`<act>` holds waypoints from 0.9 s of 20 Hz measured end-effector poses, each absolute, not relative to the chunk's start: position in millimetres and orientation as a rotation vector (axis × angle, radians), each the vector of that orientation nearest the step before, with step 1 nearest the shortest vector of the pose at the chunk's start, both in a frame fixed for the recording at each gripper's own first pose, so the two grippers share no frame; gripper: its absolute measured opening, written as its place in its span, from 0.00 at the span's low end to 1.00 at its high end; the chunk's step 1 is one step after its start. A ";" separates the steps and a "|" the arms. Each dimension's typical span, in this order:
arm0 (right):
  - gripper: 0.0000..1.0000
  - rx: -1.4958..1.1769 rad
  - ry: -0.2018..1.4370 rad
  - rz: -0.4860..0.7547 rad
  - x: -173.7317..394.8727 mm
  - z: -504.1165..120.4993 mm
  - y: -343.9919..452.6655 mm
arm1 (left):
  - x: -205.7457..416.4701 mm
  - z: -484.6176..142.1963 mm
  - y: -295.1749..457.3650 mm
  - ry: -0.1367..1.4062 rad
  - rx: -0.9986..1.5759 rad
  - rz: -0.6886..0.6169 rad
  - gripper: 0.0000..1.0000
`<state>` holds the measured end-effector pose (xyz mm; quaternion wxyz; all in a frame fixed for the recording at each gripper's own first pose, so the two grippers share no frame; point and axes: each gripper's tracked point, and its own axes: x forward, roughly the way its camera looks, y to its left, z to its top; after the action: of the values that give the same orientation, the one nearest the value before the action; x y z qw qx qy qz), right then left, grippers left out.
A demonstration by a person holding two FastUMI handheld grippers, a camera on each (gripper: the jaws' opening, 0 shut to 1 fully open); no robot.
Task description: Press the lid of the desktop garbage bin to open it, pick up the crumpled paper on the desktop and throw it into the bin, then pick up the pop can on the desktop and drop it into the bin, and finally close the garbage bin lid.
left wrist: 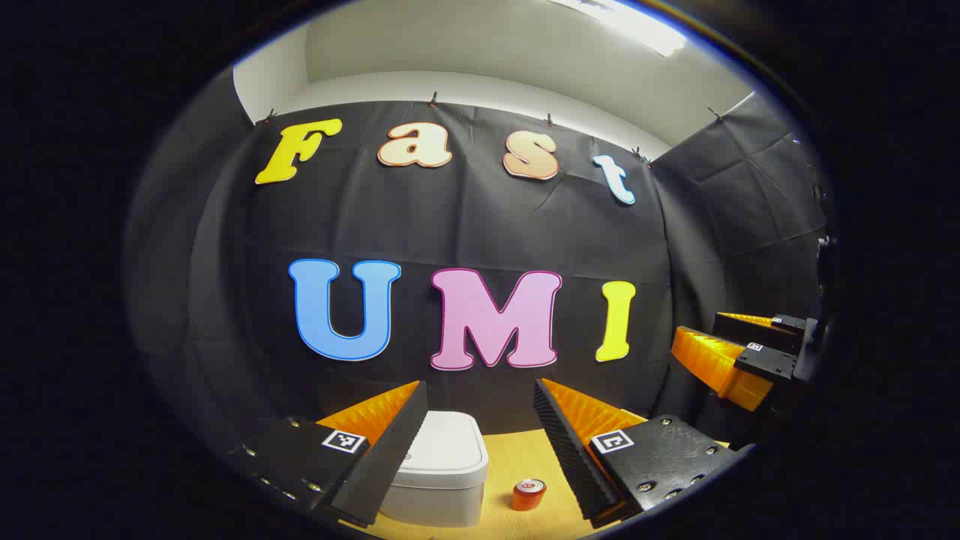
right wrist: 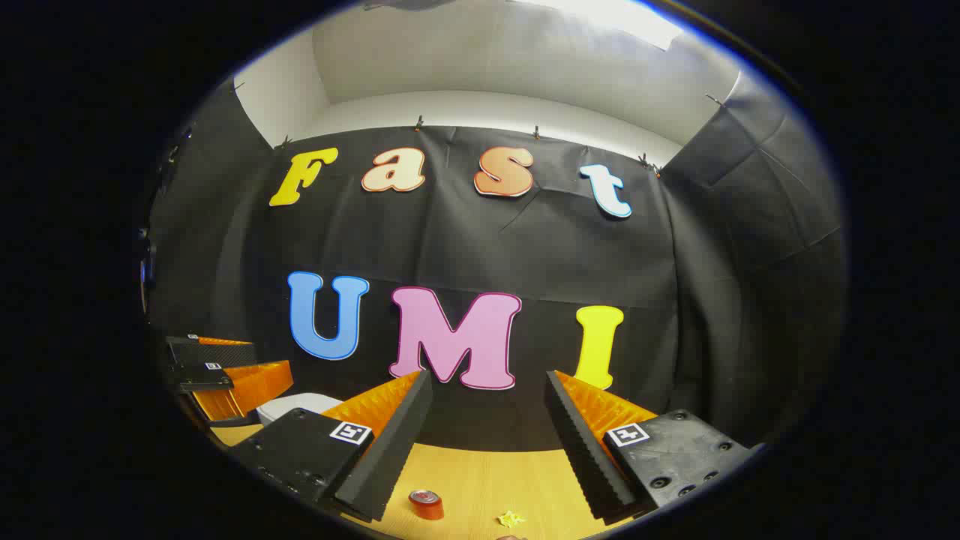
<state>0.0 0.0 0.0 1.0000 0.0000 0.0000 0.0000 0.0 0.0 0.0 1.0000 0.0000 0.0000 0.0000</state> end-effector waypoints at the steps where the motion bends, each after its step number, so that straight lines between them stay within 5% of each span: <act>1: 0.97 0.002 0.004 -0.004 -0.4 -0.4 -0.9 | -0.1 -1.3 -0.6 0.002 -0.002 -0.003 0.94; 18: 0.98 0.002 0.051 0.004 -0.3 -17.1 0.5 | 4.1 -16.5 5.9 0.040 -0.012 -0.010 0.94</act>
<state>-0.3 0.5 -17.1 0.9997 0.0011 0.0252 0.0018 4.1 5.9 -16.5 0.9998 -0.0062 0.0200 -0.0049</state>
